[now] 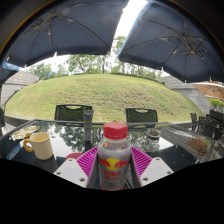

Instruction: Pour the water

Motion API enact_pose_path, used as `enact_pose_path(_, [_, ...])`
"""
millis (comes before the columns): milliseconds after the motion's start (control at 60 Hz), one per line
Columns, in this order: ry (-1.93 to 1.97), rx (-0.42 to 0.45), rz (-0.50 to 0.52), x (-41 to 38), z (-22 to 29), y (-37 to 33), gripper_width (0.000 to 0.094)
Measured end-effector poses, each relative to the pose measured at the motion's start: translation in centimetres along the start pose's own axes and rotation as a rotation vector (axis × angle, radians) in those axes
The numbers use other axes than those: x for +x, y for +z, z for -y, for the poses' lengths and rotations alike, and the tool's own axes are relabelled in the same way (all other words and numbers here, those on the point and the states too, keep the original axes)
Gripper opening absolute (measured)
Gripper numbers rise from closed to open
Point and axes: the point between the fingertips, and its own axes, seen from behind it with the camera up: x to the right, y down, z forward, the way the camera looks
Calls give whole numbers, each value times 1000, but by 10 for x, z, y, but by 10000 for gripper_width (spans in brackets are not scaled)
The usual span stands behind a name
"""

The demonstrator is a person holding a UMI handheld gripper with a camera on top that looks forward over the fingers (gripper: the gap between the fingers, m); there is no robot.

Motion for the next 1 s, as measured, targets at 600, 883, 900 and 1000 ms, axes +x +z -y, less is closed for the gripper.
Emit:
enact_pose_path(600, [-945,227,-2,-136,105,34,331])
enact_pose_path(883, [-2121,320,-72,-204,61,76,334])
enact_pose_path(900, [-2154,318,-71,-203,58,79,333])
enact_pose_path(1000, [-2214,304,-62,-206,43,83,334])
